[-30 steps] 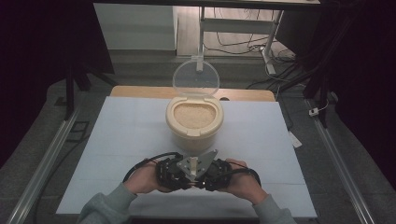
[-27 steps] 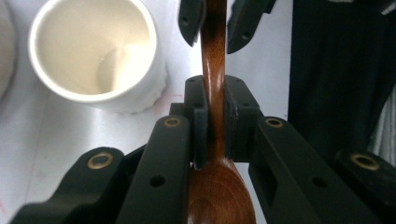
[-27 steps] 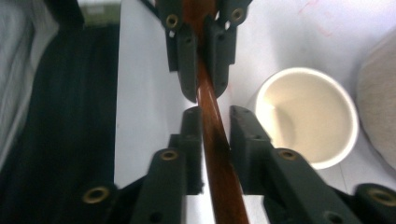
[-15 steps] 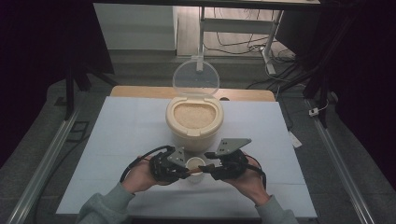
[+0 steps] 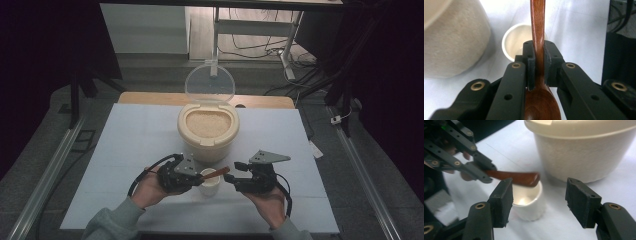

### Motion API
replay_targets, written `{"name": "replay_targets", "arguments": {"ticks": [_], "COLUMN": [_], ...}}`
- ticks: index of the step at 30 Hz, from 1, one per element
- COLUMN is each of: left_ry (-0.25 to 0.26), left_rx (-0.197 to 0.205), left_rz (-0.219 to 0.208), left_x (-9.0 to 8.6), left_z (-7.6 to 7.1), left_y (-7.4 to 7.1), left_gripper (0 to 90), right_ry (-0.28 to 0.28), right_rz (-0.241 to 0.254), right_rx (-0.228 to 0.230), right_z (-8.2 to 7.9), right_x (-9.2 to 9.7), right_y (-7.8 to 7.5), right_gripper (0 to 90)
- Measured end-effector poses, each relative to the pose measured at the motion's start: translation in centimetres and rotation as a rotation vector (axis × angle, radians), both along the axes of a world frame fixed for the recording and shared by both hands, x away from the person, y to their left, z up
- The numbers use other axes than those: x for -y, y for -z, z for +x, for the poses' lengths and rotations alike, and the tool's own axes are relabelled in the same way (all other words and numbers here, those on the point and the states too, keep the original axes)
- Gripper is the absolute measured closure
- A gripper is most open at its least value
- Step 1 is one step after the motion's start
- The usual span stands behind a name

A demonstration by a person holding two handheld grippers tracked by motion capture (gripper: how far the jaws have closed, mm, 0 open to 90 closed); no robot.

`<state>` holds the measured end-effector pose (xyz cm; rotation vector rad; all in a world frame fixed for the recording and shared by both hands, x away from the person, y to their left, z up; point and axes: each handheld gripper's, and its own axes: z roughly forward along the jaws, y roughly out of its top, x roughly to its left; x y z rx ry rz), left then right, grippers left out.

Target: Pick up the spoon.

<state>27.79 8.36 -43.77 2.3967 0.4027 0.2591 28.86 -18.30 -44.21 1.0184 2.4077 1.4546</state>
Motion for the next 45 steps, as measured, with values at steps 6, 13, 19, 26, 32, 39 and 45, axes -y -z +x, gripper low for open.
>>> {"name": "replay_targets", "arguments": {"ticks": [6, 13, 19, 26, 32, 39, 45], "left_ry": [-0.017, -0.01, -0.016, -0.015, -0.008, -0.01, -0.074], "left_rx": [0.031, 0.041, 0.048, 0.046, 0.051, 0.051, 0.053], "left_rz": [-0.03, -0.04, -0.044, -0.032, -0.021, -0.048, -0.111], "left_x": [0.1, 0.7, 0.7, 0.5, 0.5, 0.2, -0.7], "left_z": [-0.2, -0.5, -0.5, -0.5, -0.6, -0.7, -0.8], "left_y": [-0.1, 0.1, 0.0, 0.0, -0.1, -0.3, -0.5], "left_gripper": [80.0, 80.0, 79.9, 80.0, 80.1, 80.0, 56.9], "right_ry": [-0.02, -0.006, 0.001, -0.014, -0.069, -0.107, -0.12], "right_rz": [0.079, 0.157, 0.197, 0.298, 0.386, 0.429, 0.443], "right_rx": [-0.05, -0.052, -0.052, -0.082, -0.103, -0.096, -0.04], "right_z": [0.0, -0.1, -0.2, 0.1, 0.3, 0.4, 0.3], "right_x": [-0.8, -1.0, -1.2, -1.3, -1.3, -1.4, -1.3], "right_y": [0.7, 0.7, 0.8, 0.9, 0.8, 0.7, -0.2], "right_gripper": [39.5, 47.2, 59.1, 68.3, 80.9, 83.2, 83.3]}}
